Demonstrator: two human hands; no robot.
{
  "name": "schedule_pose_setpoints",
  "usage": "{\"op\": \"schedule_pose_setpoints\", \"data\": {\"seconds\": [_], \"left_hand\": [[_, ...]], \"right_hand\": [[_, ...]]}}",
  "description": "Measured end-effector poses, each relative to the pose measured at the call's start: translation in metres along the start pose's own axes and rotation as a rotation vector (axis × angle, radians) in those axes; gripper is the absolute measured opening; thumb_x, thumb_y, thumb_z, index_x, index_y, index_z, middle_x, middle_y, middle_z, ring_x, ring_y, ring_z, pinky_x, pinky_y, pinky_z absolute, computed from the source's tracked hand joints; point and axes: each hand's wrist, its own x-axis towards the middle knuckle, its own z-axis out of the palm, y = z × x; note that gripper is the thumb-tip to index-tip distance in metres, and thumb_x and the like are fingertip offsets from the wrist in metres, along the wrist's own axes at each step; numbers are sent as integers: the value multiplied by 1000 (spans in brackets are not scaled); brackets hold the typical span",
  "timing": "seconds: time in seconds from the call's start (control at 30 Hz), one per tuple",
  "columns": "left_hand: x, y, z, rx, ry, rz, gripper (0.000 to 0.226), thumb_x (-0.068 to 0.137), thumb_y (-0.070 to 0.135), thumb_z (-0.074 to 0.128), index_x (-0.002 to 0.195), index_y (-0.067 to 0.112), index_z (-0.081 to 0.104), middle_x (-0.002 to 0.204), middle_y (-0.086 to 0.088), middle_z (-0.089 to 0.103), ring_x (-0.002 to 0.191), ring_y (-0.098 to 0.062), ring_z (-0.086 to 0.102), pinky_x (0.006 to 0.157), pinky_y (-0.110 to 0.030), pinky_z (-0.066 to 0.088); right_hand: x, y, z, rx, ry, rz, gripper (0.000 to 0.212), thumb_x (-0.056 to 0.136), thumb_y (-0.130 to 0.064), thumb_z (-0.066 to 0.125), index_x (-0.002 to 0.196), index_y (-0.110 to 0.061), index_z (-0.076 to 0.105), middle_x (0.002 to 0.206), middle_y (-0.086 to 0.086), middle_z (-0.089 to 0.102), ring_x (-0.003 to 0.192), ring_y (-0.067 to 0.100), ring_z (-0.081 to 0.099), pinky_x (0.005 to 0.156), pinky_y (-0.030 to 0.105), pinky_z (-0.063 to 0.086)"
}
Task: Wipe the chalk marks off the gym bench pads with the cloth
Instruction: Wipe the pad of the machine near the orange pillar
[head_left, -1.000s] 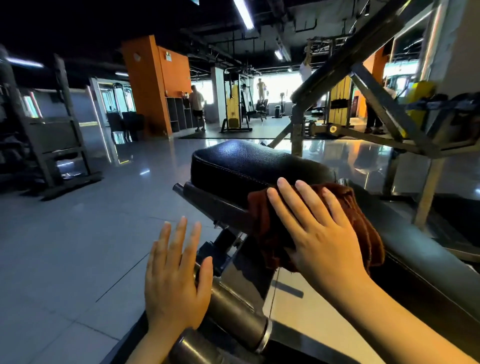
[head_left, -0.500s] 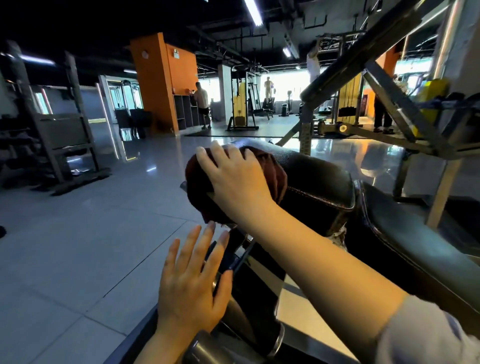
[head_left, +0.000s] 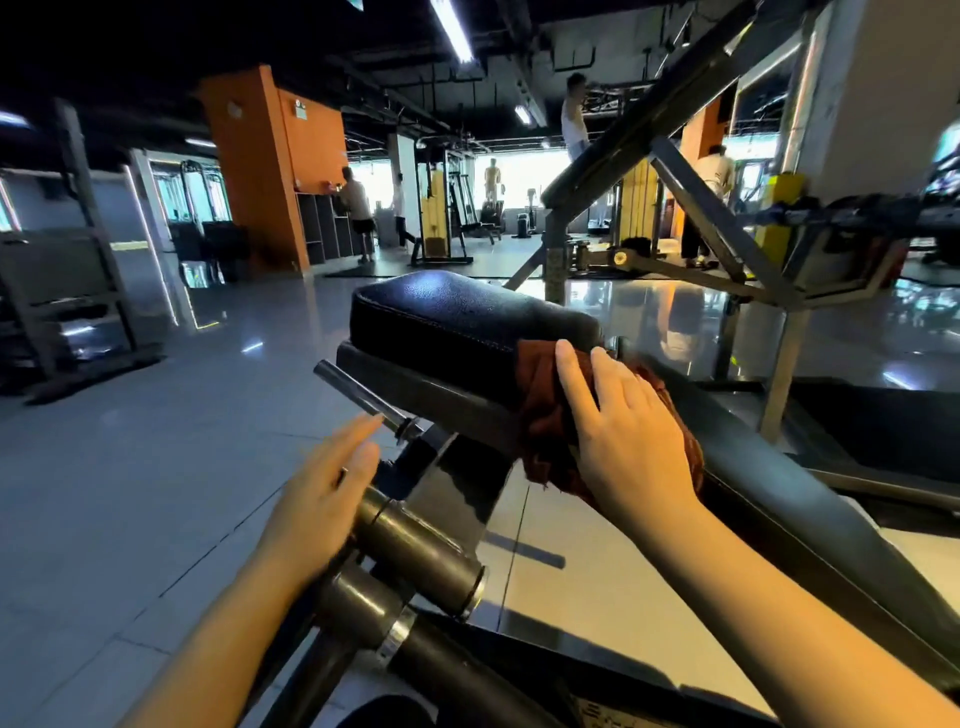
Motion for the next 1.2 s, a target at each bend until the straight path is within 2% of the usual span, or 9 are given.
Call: {"op": "schedule_pose_setpoints", "data": {"seconds": [0.03,0.1,0.2,0.3,0.4,0.57,0.83,1.0,1.2], "left_hand": [[-2,11,-5,-97,22,-46,57,89,54,36,141,32,41,149,14,33,134,-2,28,107,-24,20],[-10,35,-10,-57,72,22,56,88,56,37,141,38,40,152,15,32,136,-1,27,111,-29,23],[-34,58,12,421,-26,231,58,90,64,30,142,40,36,154,15,25,144,-4,11,118,-45,16],[-46,58,35,722,-128,422,56,91,51,33,134,22,56,147,-6,45,139,-22,36,115,-49,20],[-54,57,45,723,-139,454,56,92,53,35,131,20,58,143,-7,50,136,-24,42,112,-47,22],[-66,59,52,598,18,539,45,90,43,47,118,13,67,126,-5,64,123,-19,55,111,-41,30],[-105,54,67,471,203,480,33,86,32,50,102,18,75,123,2,63,116,-11,54,109,-37,30],[-139,55,95,563,169,425,40,81,38,49,102,18,76,123,-2,64,118,-21,51,112,-41,19],[-159,74,124,608,138,398,49,92,47,40,117,18,70,128,0,63,121,-21,51,109,-48,25]], "right_hand": [[-11,5,-2,-7,2,5,67,85,-18,61,146,-2,37,131,30,51,119,44,53,97,51,47],[-32,13,-5,-13,-13,14,79,78,-20,75,146,-2,38,136,29,49,124,44,50,102,51,43],[-63,27,-8,22,-63,59,94,67,-23,85,146,-4,38,140,27,47,125,43,49,103,51,41],[-94,51,-12,60,-107,164,96,66,-27,84,147,-5,37,140,24,47,125,41,49,103,50,41],[-126,75,-13,105,-93,267,83,73,-32,74,144,-3,40,137,22,52,123,40,52,102,53,44],[-113,66,-9,114,-75,355,69,82,-27,73,140,-5,44,134,20,54,121,39,53,100,52,46],[-23,13,6,155,19,175,64,84,-32,72,137,-6,46,129,23,53,117,39,52,93,48,47],[-73,58,2,180,-19,117,80,81,-39,74,145,-11,34,139,24,47,125,42,47,101,50,43],[-190,139,-10,156,-116,297,74,81,-32,74,142,-6,41,139,24,49,124,46,48,103,56,41]]}}
